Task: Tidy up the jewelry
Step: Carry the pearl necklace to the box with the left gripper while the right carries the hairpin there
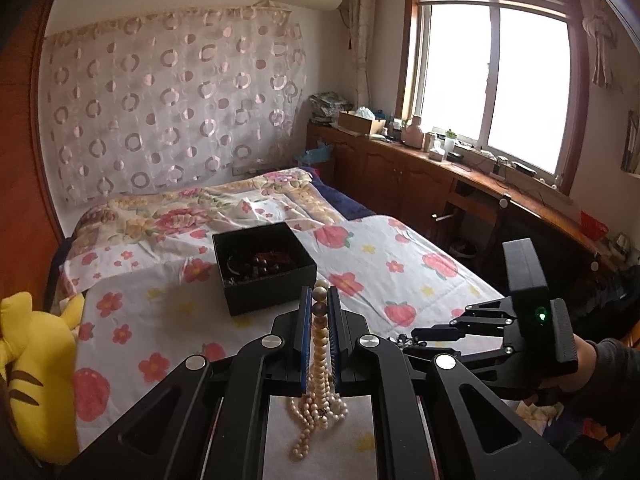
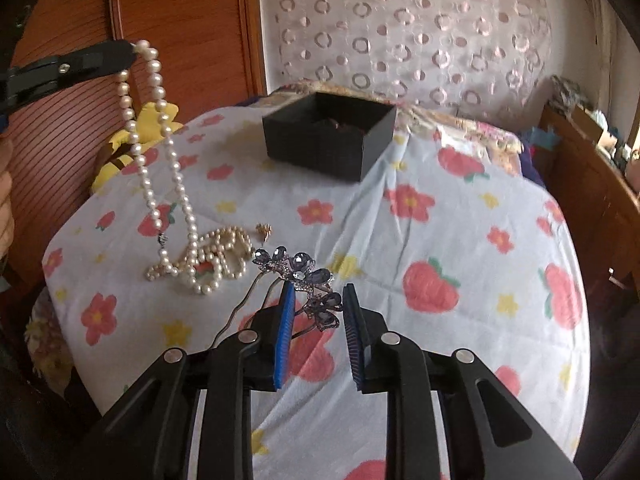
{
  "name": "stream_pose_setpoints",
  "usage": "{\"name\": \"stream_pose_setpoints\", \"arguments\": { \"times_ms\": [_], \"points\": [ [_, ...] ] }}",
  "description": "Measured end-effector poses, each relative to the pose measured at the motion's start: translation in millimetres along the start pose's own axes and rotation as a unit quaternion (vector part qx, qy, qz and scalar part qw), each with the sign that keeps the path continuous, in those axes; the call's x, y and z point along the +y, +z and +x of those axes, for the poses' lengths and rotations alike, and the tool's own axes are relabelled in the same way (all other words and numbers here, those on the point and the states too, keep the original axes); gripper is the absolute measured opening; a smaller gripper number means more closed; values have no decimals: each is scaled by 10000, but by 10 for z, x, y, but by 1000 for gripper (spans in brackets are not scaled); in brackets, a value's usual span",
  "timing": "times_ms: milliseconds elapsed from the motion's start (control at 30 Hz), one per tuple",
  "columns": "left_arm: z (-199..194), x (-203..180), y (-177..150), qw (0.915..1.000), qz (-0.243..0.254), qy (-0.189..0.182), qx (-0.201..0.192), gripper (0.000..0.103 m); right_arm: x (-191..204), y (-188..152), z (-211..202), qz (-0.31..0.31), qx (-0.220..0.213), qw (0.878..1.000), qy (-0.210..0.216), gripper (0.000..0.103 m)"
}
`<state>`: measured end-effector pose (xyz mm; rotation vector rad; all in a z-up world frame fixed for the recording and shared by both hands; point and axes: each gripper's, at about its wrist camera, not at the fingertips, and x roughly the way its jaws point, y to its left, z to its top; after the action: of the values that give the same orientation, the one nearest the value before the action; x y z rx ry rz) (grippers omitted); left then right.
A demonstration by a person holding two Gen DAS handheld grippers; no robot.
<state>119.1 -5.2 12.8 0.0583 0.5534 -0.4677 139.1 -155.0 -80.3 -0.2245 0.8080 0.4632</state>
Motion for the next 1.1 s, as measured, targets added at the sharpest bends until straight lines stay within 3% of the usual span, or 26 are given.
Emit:
{"name": "stream_pose_setpoints", "arguments": {
  "times_ms": [333, 533, 767, 900, 1100],
  "points": [
    [-16, 72, 598, 9992, 121, 61, -374, 7, -66, 404, -156, -292, -417, 9986, -136, 26],
    [24, 119, 1139, 9976, 217, 114, -649, 7, -217, 862, -225, -348, -749, 9964, -203, 26],
    [314, 268, 1611, 9971, 299, 247, -660, 7, -436, 1360, -132, -398, -920, 9947, -223, 26],
    [616, 436, 1660, 9982, 235, 290, -477, 7, -536, 1552, 26, -460, -919, 9945, -217, 26],
    [1228, 781, 1441, 9994, -7, 355, 28, 7, -654, 1713, 429, -407, -767, 9962, -87, 26]
  ]
}}
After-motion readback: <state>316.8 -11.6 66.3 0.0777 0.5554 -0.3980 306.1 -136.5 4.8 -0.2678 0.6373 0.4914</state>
